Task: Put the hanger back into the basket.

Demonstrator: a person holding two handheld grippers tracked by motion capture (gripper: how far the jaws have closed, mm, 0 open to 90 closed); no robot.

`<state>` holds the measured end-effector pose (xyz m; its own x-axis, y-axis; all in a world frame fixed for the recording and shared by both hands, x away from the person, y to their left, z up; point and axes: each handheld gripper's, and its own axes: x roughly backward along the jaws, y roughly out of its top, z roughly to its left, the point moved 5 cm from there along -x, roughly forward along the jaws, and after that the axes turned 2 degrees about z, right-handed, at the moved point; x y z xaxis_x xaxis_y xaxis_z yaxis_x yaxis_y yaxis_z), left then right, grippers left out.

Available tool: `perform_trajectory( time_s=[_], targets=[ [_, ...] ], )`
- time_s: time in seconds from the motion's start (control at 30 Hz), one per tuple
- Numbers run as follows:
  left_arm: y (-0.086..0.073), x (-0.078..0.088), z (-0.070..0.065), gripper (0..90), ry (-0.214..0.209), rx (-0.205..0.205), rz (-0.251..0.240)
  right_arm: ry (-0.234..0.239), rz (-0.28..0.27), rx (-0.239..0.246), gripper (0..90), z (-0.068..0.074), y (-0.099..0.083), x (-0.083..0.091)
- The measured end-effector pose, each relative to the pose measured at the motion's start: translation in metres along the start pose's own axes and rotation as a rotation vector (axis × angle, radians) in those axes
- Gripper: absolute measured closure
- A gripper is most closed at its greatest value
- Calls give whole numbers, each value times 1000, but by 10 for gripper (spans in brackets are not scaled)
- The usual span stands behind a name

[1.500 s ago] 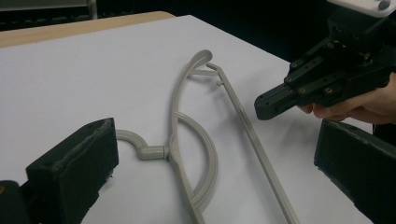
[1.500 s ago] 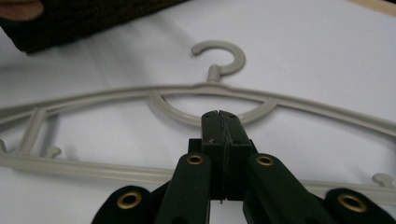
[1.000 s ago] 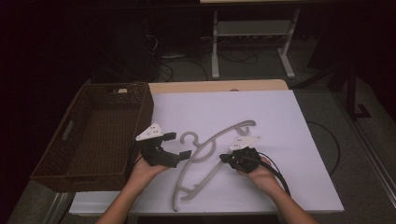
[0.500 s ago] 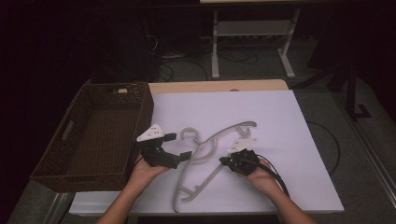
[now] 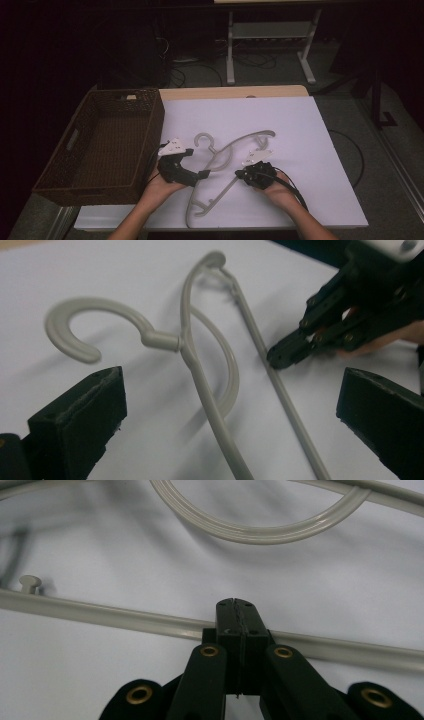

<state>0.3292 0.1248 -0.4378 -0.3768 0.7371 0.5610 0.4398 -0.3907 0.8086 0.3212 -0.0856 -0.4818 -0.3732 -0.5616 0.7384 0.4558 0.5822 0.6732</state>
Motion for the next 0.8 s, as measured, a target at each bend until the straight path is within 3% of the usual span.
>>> perform_trajectory(
  time_s=[0.23,0.6,0.8],
  targets=[
    [-12,-18,-1,2,19,-3,114,-3,1,5,895,0,0,0],
    [-21,-28,4,227,26,23,207,-3,0,3,895,0,0,0],
    [-23,-29,5,403,34,47,223,-3,-1,2,895,0,0,0]
  ],
)
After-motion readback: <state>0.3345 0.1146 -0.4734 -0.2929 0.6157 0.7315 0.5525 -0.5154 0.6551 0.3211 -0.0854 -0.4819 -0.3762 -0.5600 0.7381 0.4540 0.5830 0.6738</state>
